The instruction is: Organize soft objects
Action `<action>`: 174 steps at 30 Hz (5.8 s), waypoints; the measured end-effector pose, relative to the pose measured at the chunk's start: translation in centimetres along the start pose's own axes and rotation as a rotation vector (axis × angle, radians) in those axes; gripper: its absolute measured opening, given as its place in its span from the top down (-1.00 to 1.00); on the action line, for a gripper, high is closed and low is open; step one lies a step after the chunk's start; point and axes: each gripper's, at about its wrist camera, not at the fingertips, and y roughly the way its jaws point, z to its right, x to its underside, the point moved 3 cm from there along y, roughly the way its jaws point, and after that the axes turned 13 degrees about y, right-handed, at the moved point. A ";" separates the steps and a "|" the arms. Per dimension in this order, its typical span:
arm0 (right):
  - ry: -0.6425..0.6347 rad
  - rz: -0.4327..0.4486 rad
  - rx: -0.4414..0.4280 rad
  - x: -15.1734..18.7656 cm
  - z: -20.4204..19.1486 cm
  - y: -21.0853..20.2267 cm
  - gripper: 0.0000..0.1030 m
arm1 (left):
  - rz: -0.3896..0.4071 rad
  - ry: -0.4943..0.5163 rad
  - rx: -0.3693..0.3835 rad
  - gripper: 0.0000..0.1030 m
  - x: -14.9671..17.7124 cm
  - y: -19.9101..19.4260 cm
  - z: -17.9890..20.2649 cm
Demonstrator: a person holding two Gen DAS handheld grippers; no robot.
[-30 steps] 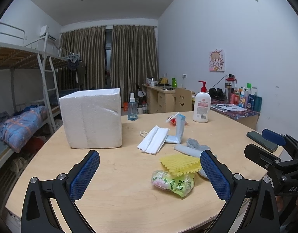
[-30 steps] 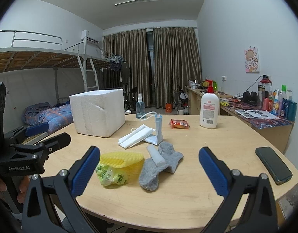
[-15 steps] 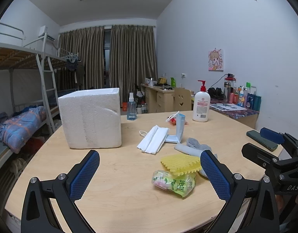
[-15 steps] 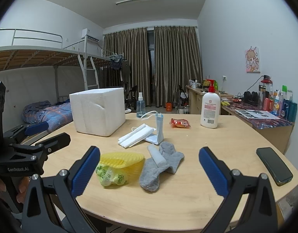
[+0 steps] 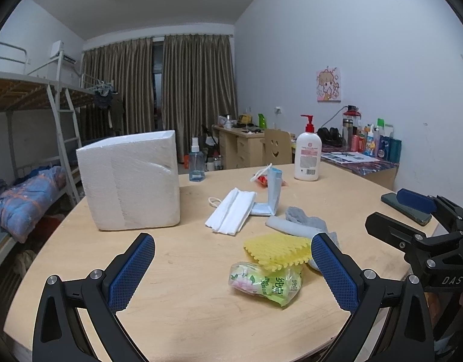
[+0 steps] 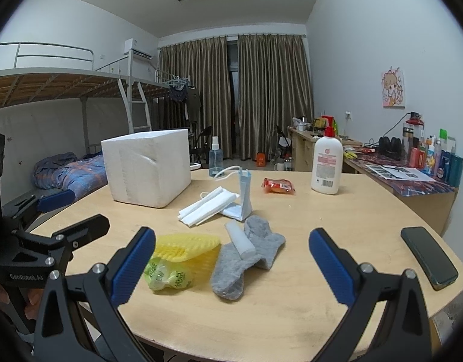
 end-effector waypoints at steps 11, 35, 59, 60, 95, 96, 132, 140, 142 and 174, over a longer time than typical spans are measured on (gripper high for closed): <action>0.027 -0.034 0.040 -0.1 1.7 1.7 -1.00 | -0.062 0.065 0.078 -1.00 0.8 2.6 1.3; 0.064 -0.118 0.039 0.5 4.4 4.5 -1.00 | -0.160 0.088 0.245 -0.45 0.1 8.5 4.0; 0.111 -0.143 0.039 0.8 6.0 5.0 -1.00 | -0.364 0.166 0.278 0.55 0.9 13.4 6.5; 0.111 -0.143 0.041 0.8 6.1 5.0 -1.00 | -0.361 0.164 0.281 0.61 0.8 13.4 6.4; -0.015 -0.261 -0.222 2.8 -3.4 6.0 -1.00 | -0.113 -0.009 0.120 0.89 -0.8 3.2 -4.0; -0.017 -0.271 -0.234 2.9 -3.7 6.1 -1.00 | -0.113 -0.014 0.115 0.89 -0.5 3.0 -4.4; -0.039 -0.380 -0.286 4.7 -5.1 7.9 -1.00 | -0.250 -0.110 0.114 0.91 4.2 6.8 -6.0; -0.104 -0.417 -0.252 5.5 -6.1 8.6 -0.57 | -0.225 -0.095 0.121 0.91 3.8 5.9 -6.0; -0.134 -0.431 -0.222 5.9 -6.4 8.9 -0.37 | -0.220 -0.093 0.121 0.91 3.8 5.8 -6.0; -0.074 -0.174 -0.284 -2.2 -6.5 3.9 0.34 | -0.015 -0.046 -0.011 0.91 -2.2 -2.3 -7.5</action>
